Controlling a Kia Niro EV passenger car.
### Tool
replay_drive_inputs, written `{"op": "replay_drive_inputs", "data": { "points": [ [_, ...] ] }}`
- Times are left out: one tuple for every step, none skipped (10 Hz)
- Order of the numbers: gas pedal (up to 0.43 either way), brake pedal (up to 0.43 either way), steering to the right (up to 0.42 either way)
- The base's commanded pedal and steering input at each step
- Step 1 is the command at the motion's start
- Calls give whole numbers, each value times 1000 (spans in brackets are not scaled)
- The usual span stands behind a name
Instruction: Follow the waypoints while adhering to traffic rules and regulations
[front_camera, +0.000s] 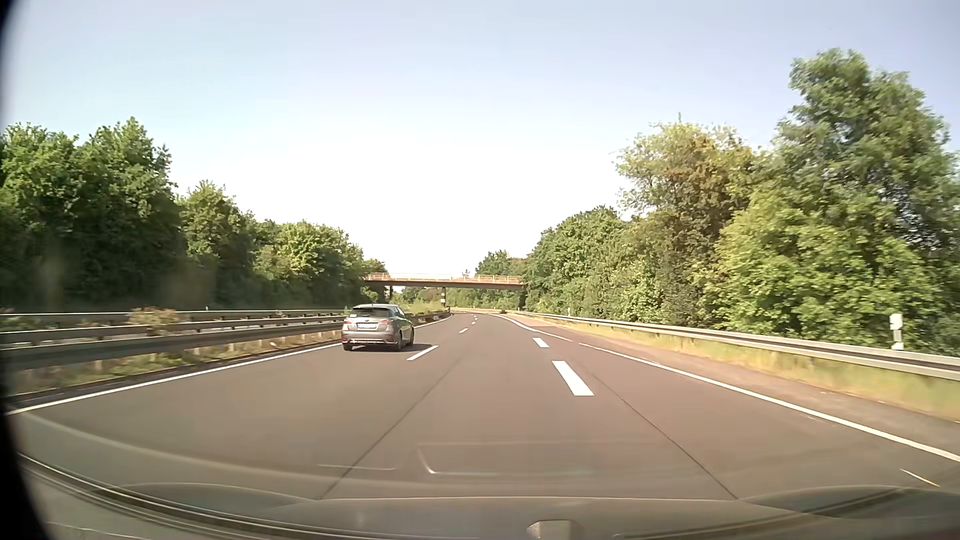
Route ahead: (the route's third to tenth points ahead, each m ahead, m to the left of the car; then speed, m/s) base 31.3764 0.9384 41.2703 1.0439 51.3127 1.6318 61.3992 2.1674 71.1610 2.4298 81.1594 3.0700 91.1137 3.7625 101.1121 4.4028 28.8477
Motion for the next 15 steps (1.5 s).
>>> {"op": "replay_drive_inputs", "data": {
  "points": [
    [39, 30, 0],
    [39, 30, 1],
    [39, 30, 1],
    [39, 30, 1],
    [39, 24, 0],
    [39, 30, -1],
    [39, 30, -2],
    [39, 30, -2],
    [39, 30, -3],
    [39, 24, -4],
    [39, 30, -4],
    [39, 30, -4],
    [39, 30, -4],
    [39, 30, -4],
    [39, 24, -4]
  ]
}}
